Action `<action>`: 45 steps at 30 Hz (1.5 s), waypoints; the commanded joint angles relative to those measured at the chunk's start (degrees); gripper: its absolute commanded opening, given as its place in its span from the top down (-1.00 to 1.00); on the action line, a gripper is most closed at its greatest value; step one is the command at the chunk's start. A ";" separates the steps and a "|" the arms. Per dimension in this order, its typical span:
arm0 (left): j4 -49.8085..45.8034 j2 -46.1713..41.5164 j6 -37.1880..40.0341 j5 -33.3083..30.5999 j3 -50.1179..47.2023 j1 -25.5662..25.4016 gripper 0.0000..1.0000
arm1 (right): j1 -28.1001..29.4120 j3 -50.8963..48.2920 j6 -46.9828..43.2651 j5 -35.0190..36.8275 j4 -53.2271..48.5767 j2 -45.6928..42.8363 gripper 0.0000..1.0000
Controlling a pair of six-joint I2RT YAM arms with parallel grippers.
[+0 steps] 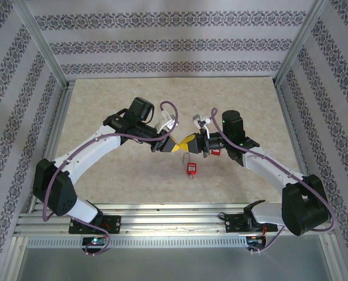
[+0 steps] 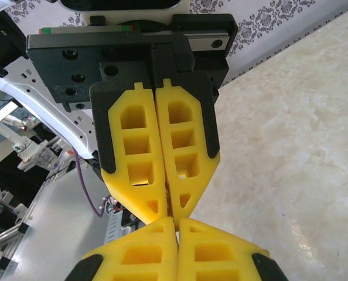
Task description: Unlock with the key
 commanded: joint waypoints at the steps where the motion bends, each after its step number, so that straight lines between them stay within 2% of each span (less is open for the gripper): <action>1: 1.37 0.24 0.56 0.19 0.38 -0.80 1.00 | 0.74 0.07 -1.30 -1.22 1.17 -1.06 1.00; 3: 1.49 0.08 0.36 -0.58 0.33 -0.75 0.99 | 0.72 -0.24 -1.66 -0.37 1.16 -1.79 1.00; 5: 1.70 -0.12 0.09 -1.08 0.17 -0.71 0.70 | 0.66 -0.25 -1.84 0.20 1.16 -2.32 1.00; 6: 1.86 -0.27 -0.12 -1.42 0.00 -0.64 0.45 | 0.59 -0.18 -1.93 0.48 1.07 -2.43 1.00; 8: 2.21 -0.83 -0.22 -1.76 -0.51 -0.54 0.23 | 0.40 0.09 -1.93 0.50 0.99 -2.48 1.00; 10: 2.67 -1.40 -0.39 -1.96 -1.24 -0.36 0.18 | 0.15 0.28 -1.93 0.46 0.94 -2.35 1.00; 14: 2.83 -2.45 -0.30 -1.87 -2.58 0.32 0.18 | -0.31 0.45 -1.75 0.20 0.98 -2.17 1.00; 22: 4.53 -3.62 -1.10 -0.41 -3.86 1.66 0.38 | -0.49 0.45 -1.49 -0.09 0.89 -1.73 1.00; 31: 5.65 -3.44 -1.79 0.99 -4.04 1.92 0.48 | -0.53 0.46 -1.66 0.06 0.55 -1.49 1.00; 36: 6.03 -3.40 -1.97 1.21 -4.32 1.92 0.75 | -0.64 0.46 -1.91 0.31 0.20 -1.38 1.00; 45: 5.69 -3.79 -1.71 1.38 -5.07 2.01 0.80 | -1.01 0.54 -2.10 0.59 -0.42 -1.39 1.00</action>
